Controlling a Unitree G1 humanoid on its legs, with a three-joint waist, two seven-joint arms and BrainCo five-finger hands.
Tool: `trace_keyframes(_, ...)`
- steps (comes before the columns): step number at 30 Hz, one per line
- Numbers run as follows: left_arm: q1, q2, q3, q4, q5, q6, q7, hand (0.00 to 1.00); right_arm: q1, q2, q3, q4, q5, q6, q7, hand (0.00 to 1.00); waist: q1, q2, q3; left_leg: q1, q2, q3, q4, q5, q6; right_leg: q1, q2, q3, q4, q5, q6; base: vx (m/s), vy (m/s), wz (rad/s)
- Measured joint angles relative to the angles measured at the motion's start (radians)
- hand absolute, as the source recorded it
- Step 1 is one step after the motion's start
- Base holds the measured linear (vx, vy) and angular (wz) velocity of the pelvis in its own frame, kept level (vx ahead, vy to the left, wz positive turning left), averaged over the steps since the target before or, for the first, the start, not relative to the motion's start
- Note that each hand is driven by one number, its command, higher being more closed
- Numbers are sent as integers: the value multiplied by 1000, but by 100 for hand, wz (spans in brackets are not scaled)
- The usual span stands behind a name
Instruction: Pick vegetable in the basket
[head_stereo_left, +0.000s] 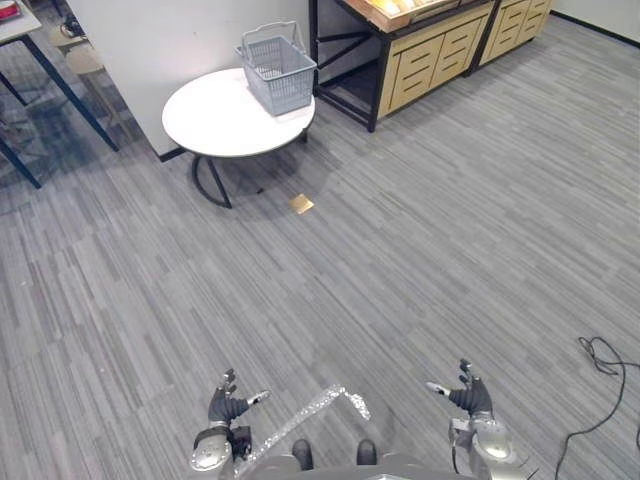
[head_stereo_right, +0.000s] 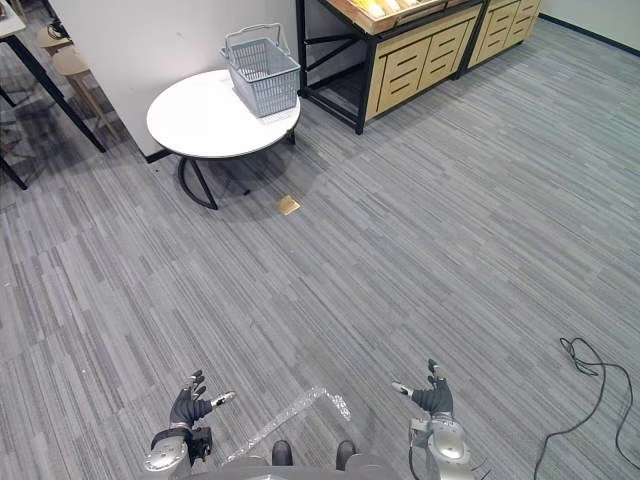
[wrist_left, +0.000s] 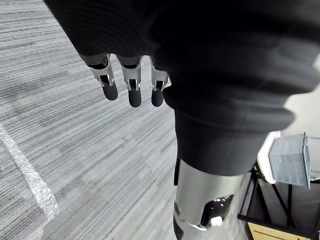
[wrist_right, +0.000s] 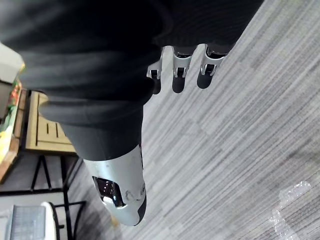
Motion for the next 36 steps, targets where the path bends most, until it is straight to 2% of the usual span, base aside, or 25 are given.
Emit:
trace_keyframes(3, 0, 4, 1, -26, 17, -3, -1, 0, -1, -7, 0, -22, -34, 0, 0, 0, -5, 3, 11, 0, 2, 1, 7, -13, -7, 1, 0, 2, 1, -1, 1, 77, 1, -4)
trace_keyframes(10, 4, 4, 19, -26, 17, -2, 0, 0, -3, -34, -5, -27, -32, 4, -3, 0, -12, 11, 23, -13, 4, 14, 49, -64, 1, -1, -2, 7, 5, -13, 19, 12, 3, -6)
trace_keyframes(16, 9, -2, 86, -43, -3, -1, 24, 0, -46, -34, -28, 5, 13, 9, -9, 0, -16, 19, 33, -91, -2, 34, 164, -159, 29, -61, -22, 13, 68, -83, 37, -48, 27, -8)
trace_keyframes(17, 32, -2, 88, -88, -15, -1, 29, 0, -52, -34, -39, 15, 22, 23, -13, 0, -13, 22, 34, -129, -2, 38, 232, -213, 38, -110, -35, 13, 158, -146, 61, -30, 61, 2)
trace_keyframes(19, 45, -2, 88, -106, -20, -1, 39, 0, -50, -34, -44, 16, 26, 30, -19, 0, -12, 17, 35, -143, -10, 40, 275, -247, 49, -140, -54, 10, 239, -199, 82, 39, 96, 9)
trace_keyframes(20, 54, -2, 89, -118, -24, -1, 43, 0, -49, -34, -48, 16, 27, 39, -27, 0, -14, 13, 39, -145, -25, 36, 296, -283, 62, -165, -74, 1, 339, -230, 83, 80, 114, 10)
trace_keyframes(21, 55, -3, 88, -119, -25, -1, 43, 0, -49, -37, -48, 16, 27, 44, -28, 0, -10, 16, 43, -142, -32, 26, 307, -302, 73, -216, -91, -15, 460, -237, 90, 147, 144, 18)
trace_keyframes(22, 60, 1, 87, -121, -26, -1, 45, 0, -46, -31, -44, 14, 34, 45, -28, 0, -12, 13, 51, -117, -37, 14, 313, -315, 89, -303, -113, -31, 663, -214, 81, 180, 132, 22)
trace_keyframes(24, 56, 9, 81, -119, -37, 2, 47, 0, -30, -24, -35, 14, 47, 47, -26, 0, -20, 15, 67, -63, -38, -29, 311, -335, 98, -373, -119, -72, 787, -253, 68, 334, 120, 45)
trace_keyframes(25, 49, 12, 80, -119, -43, 2, 49, 0, -21, -22, -32, 13, 50, 47, -27, 0, -20, 22, 72, -28, -36, -48, 294, -343, 92, -410, -119, -103, 777, -265, 62, 378, 90, 51)
trace_keyframes(27, 25, 22, 69, -119, -44, 2, 52, 0, -22, -23, -28, 8, 55, 46, -26, 0, -30, 18, 75, 27, -25, -94, 251, -347, 90, -474, -102, -149, 688, -262, 60, 591, 32, 69)
trace_keyframes(28, -9, 19, 65, -118, -44, 2, 54, 0, -29, -35, -22, 8, 56, 45, -26, 0, -37, 33, 91, 70, 5, -125, 214, -346, 88, -516, -69, -176, 592, -234, 34, 669, -19, 82)
trace_keyframes(29, -27, 15, 63, -115, -44, 2, 58, 0, -35, -44, -19, 8, 56, 45, -26, 0, -44, 45, 100, 96, 26, -140, 190, -340, 78, -536, -46, -188, 528, -200, 24, 631, -46, 85)
trace_keyframes(30, -56, 16, 63, -107, -44, -1, 62, 0, -43, -47, -16, 2, 56, 45, -26, 0, -56, 45, 108, 132, 41, -159, 160, -322, 42, -568, -12, -197, 377, -96, 21, 675, -82, 72)
trace_keyframes(31, -70, 21, 63, -97, -43, -2, 63, 0, -39, -51, -4, -16, 55, 42, -26, 0, -58, 27, 107, 164, 38, -170, 149, -318, 2, -589, 12, -184, 248, 16, -9, 713, -104, 63)
trace_keyframes(32, -69, 20, 62, -94, -43, -2, 62, 0, -32, -53, 0, -30, 54, 42, -26, 0, -62, 20, 104, 186, 37, -172, 153, -327, -16, -597, 25, -173, 220, 62, -34, 791, -148, 66)
trace_keyframes(33, -64, 6, 61, -78, -43, -1, 62, 0, -22, -65, -1, -45, 54, 42, -26, 0, -82, 25, 103, 225, 47, -189, 182, -348, -56, -599, 26, -155, 272, 208, -135, 798, -140, 35)
trace_keyframes(34, -84, -9, 50, -62, -43, 1, 61, 0, -53, -75, -1, -50, 52, 46, -25, 0, -79, 67, 113, 211, 74, -173, 249, -301, -140, -619, 36, -172, 385, 117, -153, 784, -142, 30)
trace_keyframes(35, -88, -13, 42, -63, -43, 2, 61, 0, -60, -74, 1, -55, 52, 46, -23, 0, -79, 66, 114, 189, 70, -167, 304, -248, -203, -617, 26, -172, 420, 73, -146, 751, -163, -1)
trace_keyframes(36, -86, -33, 41, -63, -43, 1, 61, 0, -64, -75, 3, -78, 49, 48, -20, 0, -78, 71, 119, 146, 59, -160, 456, -101, -213, -562, 18, -166, 433, 13, -148, 612, -156, 10)
